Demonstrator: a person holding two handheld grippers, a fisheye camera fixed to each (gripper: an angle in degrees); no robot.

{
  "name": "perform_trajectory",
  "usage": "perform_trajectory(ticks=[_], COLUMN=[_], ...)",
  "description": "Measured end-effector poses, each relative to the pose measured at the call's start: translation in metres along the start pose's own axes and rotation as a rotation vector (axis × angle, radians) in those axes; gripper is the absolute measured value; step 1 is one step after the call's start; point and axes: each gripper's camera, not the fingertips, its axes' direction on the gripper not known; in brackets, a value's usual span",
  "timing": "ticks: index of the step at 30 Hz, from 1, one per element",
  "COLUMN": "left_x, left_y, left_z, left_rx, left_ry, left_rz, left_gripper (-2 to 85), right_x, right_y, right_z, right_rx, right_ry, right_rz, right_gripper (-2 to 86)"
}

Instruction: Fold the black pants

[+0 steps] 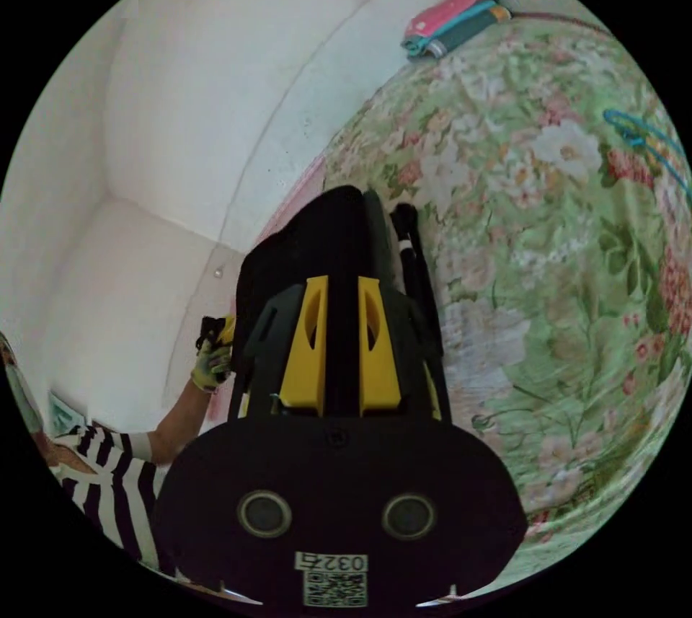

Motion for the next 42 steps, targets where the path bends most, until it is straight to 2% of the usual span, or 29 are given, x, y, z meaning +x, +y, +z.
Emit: perform_trajectory(ticks=[1, 4, 7, 11, 15, 19, 21, 23, 24, 26, 30, 33, 36, 39, 42], left_x=[0.021, 0.073, 0.099, 0.066, 0.009, -0.018, -0.037, -0.059, -0.063, -0.079, -0.096, -0.119, -0.165, -0.231, -0.299], left_y=[0.001, -0.024, -0.05, -0.06, -0.028, -0.018, -0.031, -0.049, -0.054, -0.078, -0.084, -0.046, 0.017, 0.1, 0.189], left_z=[-0.007, 0.028, 0.086, 0.167, 0.193, 0.234, 0.242, 0.251, 0.253, 0.254, 0.23, 0.215, 0.215, 0.218, 0.218], left_rx=[0.064, -0.007, -0.035, -0.055, 0.091, 0.152, 0.153, 0.133, 0.125, 0.087, 0.145, 0.183, 0.121, 0.042, 0.012], left_ry=[-0.053, -0.127, -0.366, -0.685, -0.758, -0.877, -0.827, -0.772, -0.754, -0.614, -0.405, -0.303, -0.357, -0.414, -0.437], left_rz=[0.088, 0.286, 0.381, 0.476, 0.604, 0.73, 0.685, 0.653, 0.644, 0.576, 0.496, 0.525, 0.453, 0.269, -0.016], left_gripper=[1.7, -1.0, -1.0, -0.9, -0.9, -0.9, -0.9, -0.9, -0.9, -0.9, -0.9, -0.9, -0.9, -0.9, -0.9], right_x=[-0.015, -0.061, -0.104, -0.12, -0.103, -0.094, -0.089, -0.082, -0.083, -0.094, -0.101, -0.084, -0.057, -0.046, -0.047], right_y=[-0.009, -0.044, -0.076, -0.099, -0.09, -0.067, -0.069, -0.081, -0.082, -0.064, 0.004, 0.083, 0.162, 0.229, 0.276], right_z=[0.0, 0.029, 0.087, 0.177, 0.256, 0.292, 0.304, 0.302, 0.294, 0.251, 0.203, 0.197, 0.222, 0.261, 0.306], right_rx=[0.028, 0.021, -0.04, -0.115, -0.245, -0.146, -0.174, -0.214, -0.192, -0.02, 0.052, -0.018, -0.165, -0.319, -0.475], right_ry=[0.007, 0.042, 0.166, 0.342, 0.464, 0.538, 0.535, 0.432, 0.382, 0.192, 0.106, 0.086, 0.061, 0.002, -0.061], right_rz=[-0.062, -0.222, -0.36, -0.382, -0.411, -0.492, -0.476, -0.393, -0.384, -0.43, -0.49, -0.47, -0.38, -0.389, -0.453], right_gripper=[4.4, 2.5, 0.1, -0.9, -1.0, -1.0, -1.0, -1.0, -1.0, -1.0, -1.0, -1.0, -1.0, -1.0, -1.0])
